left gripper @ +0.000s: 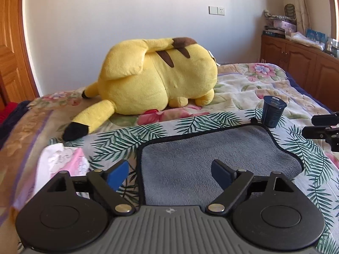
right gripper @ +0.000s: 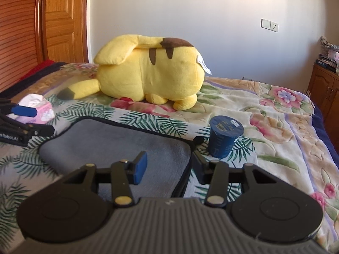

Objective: Fold towel

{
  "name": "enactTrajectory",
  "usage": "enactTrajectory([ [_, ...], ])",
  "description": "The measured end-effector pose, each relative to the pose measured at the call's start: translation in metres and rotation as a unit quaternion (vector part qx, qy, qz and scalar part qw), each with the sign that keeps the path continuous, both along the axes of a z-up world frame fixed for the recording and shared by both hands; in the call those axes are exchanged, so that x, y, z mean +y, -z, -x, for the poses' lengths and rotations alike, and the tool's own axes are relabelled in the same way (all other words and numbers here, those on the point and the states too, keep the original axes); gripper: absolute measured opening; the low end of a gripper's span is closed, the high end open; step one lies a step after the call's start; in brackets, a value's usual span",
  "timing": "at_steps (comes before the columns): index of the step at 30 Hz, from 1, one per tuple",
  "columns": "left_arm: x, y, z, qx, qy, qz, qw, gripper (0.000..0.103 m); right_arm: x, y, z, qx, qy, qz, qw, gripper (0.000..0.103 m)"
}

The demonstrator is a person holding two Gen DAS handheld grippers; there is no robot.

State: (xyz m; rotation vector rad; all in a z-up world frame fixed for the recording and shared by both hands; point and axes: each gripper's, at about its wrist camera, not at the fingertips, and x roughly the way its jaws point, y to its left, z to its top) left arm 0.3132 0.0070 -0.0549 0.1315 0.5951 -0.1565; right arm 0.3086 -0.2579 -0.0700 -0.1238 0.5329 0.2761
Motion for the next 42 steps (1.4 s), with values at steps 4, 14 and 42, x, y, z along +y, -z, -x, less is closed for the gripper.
enactTrajectory([
  [4,0.000,-0.010,0.016,0.000,0.003,0.002,1.0000,0.072,0.000,-0.011,0.016,-0.004,0.002,-0.009,1.000,0.048],
  [14,-0.001,-0.028,0.050,-0.008,0.006,0.004,0.9999,0.077,0.001,-0.030,0.048,-0.011,0.003,-0.013,1.000,0.048],
  [42,0.000,-0.083,0.143,-0.033,0.015,0.010,0.9993,0.083,0.001,-0.064,0.125,-0.027,0.022,-0.031,0.999,0.063],
])
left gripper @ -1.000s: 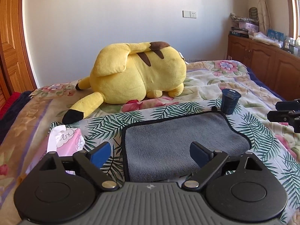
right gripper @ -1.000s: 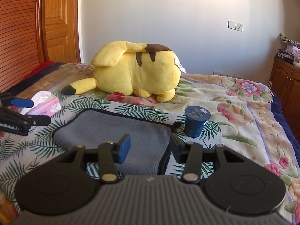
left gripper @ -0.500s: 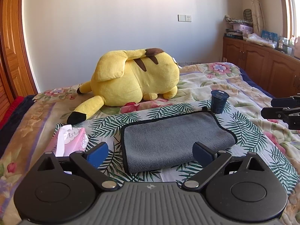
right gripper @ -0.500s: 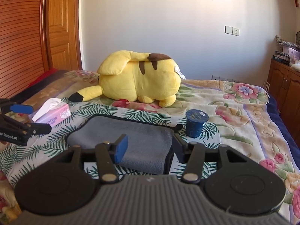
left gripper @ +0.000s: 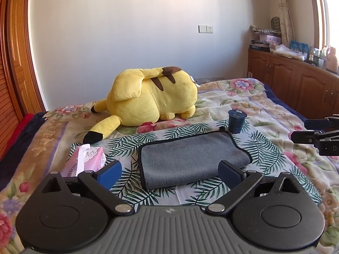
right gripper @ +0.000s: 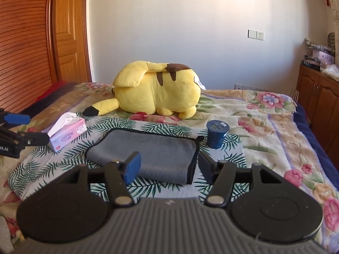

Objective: Fold towel

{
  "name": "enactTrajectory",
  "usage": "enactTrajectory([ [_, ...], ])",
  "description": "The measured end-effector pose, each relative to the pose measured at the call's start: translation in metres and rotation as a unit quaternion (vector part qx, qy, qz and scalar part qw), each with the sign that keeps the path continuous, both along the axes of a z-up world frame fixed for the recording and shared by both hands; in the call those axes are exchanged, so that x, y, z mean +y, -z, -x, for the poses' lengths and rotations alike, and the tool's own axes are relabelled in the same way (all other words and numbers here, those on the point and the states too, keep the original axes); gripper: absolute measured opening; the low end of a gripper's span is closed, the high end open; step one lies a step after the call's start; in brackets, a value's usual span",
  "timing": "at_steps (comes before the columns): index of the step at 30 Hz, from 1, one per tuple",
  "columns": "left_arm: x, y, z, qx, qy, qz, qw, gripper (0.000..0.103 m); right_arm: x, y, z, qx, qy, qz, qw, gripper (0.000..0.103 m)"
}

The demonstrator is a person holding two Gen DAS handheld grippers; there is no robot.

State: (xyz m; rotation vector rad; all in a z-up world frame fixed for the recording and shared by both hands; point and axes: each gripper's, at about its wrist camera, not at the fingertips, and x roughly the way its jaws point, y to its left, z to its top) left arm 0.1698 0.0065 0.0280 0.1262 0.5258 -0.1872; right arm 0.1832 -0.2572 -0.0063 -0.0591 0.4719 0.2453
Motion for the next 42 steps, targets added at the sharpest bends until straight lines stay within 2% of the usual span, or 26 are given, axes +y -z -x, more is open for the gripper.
enactTrajectory([
  [4,-0.001,-0.008,0.015,-0.006,-0.002,0.010,0.9999,0.087,-0.002,-0.009,0.014,-0.008,0.003,0.002,1.000,0.070],
  [6,-0.003,-0.011,0.023,-0.007,0.000,0.013,0.9999,0.087,-0.003,-0.013,0.022,-0.014,0.005,0.001,1.000,0.077],
  [10,-0.004,-0.018,0.038,-0.008,0.004,0.020,0.9998,0.087,-0.003,-0.020,0.035,-0.018,0.006,-0.004,1.000,0.079],
  [12,-0.004,-0.020,0.046,-0.011,0.004,0.020,0.9997,0.087,-0.003,-0.023,0.041,-0.023,0.006,-0.007,1.000,0.088],
  [14,-0.004,-0.022,0.055,-0.014,0.002,0.015,0.9998,0.087,-0.002,-0.026,0.047,-0.029,0.006,-0.009,1.000,0.091],
  [19,-0.001,-0.017,0.075,-0.017,-0.008,0.021,0.9996,0.087,0.000,-0.024,0.060,-0.029,0.005,-0.016,0.999,0.091],
  [24,0.000,-0.008,0.093,-0.016,-0.013,0.022,0.9996,0.087,0.004,-0.018,0.071,-0.031,0.002,-0.017,0.999,0.103],
  [38,-0.011,0.006,0.128,-0.015,-0.035,0.024,0.9990,0.087,0.013,0.004,0.104,-0.018,0.003,-0.030,0.999,0.103],
  [42,-0.021,0.011,0.139,-0.027,-0.063,-0.003,0.9976,0.087,0.013,0.010,0.112,-0.013,0.005,-0.041,0.999,0.103],
])
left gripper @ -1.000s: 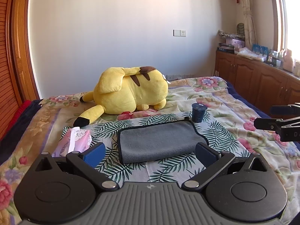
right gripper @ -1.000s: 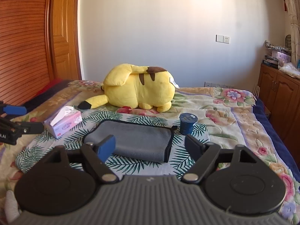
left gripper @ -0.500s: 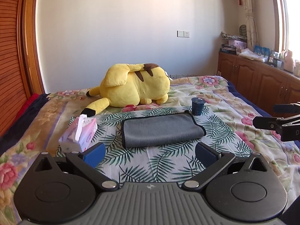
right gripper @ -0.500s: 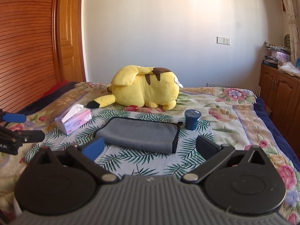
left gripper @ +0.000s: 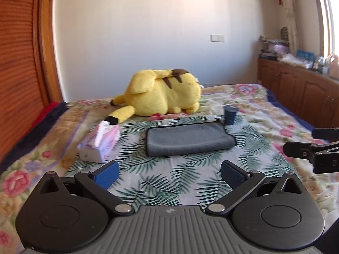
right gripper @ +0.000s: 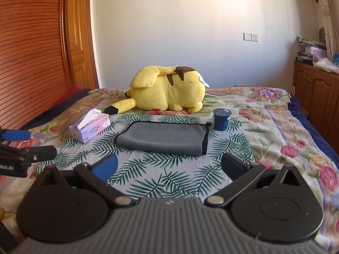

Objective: Fold towel

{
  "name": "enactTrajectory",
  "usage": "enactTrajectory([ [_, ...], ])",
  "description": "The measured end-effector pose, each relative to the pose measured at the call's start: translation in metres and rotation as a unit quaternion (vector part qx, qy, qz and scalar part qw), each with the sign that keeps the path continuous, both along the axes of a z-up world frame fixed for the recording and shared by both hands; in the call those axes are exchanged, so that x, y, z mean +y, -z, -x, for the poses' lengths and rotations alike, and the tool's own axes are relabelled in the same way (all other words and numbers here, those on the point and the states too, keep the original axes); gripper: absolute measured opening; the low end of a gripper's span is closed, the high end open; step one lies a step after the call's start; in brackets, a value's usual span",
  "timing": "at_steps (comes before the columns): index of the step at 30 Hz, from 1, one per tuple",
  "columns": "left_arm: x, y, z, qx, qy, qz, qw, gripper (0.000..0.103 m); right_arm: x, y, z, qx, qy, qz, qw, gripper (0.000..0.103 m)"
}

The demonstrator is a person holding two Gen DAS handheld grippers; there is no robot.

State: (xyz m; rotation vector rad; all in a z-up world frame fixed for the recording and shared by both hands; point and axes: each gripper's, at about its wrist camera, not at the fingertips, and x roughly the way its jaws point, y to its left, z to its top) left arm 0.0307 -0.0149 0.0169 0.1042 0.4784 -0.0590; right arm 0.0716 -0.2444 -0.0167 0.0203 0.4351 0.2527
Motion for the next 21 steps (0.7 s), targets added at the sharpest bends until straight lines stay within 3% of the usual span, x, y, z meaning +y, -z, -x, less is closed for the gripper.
enactTrajectory([
  [2,-0.005,0.003,0.004,-0.001,-0.005,-0.012,0.9999,0.087,0.001,0.003,0.003,0.003,-0.002,-0.003,1.000,0.103],
  [6,-0.005,0.009,0.011,0.004,-0.003,0.006,1.0000,0.087,0.004,0.006,0.010,0.003,-0.004,0.003,1.000,0.103],
  [21,0.002,0.031,0.021,0.004,-0.008,0.001,1.0000,0.087,0.009,0.021,0.022,0.009,0.012,0.020,1.000,0.103],
])
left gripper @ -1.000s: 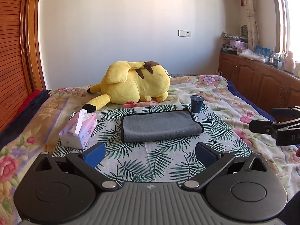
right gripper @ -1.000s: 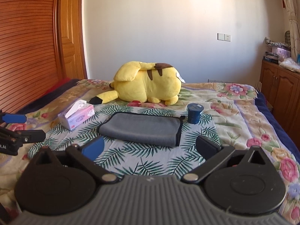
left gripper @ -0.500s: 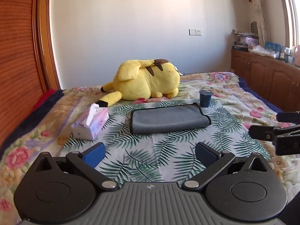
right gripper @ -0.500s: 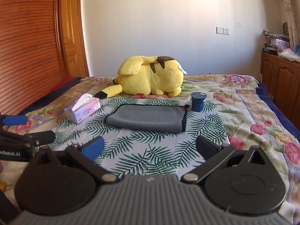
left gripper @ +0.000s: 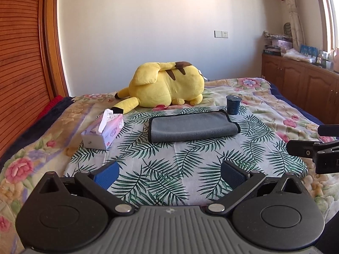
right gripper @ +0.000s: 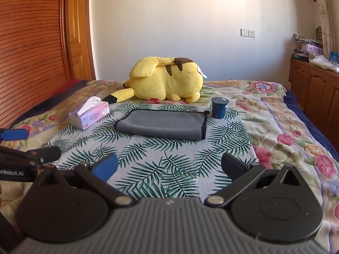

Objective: Fold towel

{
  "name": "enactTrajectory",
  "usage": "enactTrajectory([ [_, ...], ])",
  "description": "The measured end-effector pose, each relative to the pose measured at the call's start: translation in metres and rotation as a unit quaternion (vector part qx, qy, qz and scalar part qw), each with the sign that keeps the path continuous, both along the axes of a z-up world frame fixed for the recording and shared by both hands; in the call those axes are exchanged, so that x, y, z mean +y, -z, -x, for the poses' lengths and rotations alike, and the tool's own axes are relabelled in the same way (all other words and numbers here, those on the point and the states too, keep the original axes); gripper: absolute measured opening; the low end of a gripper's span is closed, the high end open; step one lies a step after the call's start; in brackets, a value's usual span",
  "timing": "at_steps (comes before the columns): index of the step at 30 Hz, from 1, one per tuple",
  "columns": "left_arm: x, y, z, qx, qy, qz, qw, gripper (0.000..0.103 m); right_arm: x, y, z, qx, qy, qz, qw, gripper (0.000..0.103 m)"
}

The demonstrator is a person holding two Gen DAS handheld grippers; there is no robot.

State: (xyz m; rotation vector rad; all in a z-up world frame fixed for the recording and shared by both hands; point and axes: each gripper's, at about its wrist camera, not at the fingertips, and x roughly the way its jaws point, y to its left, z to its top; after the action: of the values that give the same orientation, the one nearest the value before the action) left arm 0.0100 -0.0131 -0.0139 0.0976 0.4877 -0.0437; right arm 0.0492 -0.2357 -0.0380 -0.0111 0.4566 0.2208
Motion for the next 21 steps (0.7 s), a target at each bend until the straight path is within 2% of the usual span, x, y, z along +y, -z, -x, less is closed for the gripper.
enactTrajectory([
  [11,0.005,0.011,-0.001,-0.005,-0.003,0.002,1.0000,0.087,-0.001,0.012,-0.004,0.013,0.014,0.007,1.000,0.103],
  [21,0.010,0.008,0.006,-0.039,-0.002,0.014,0.9991,0.087,-0.002,0.010,0.002,-0.018,0.022,0.004,1.000,0.103],
])
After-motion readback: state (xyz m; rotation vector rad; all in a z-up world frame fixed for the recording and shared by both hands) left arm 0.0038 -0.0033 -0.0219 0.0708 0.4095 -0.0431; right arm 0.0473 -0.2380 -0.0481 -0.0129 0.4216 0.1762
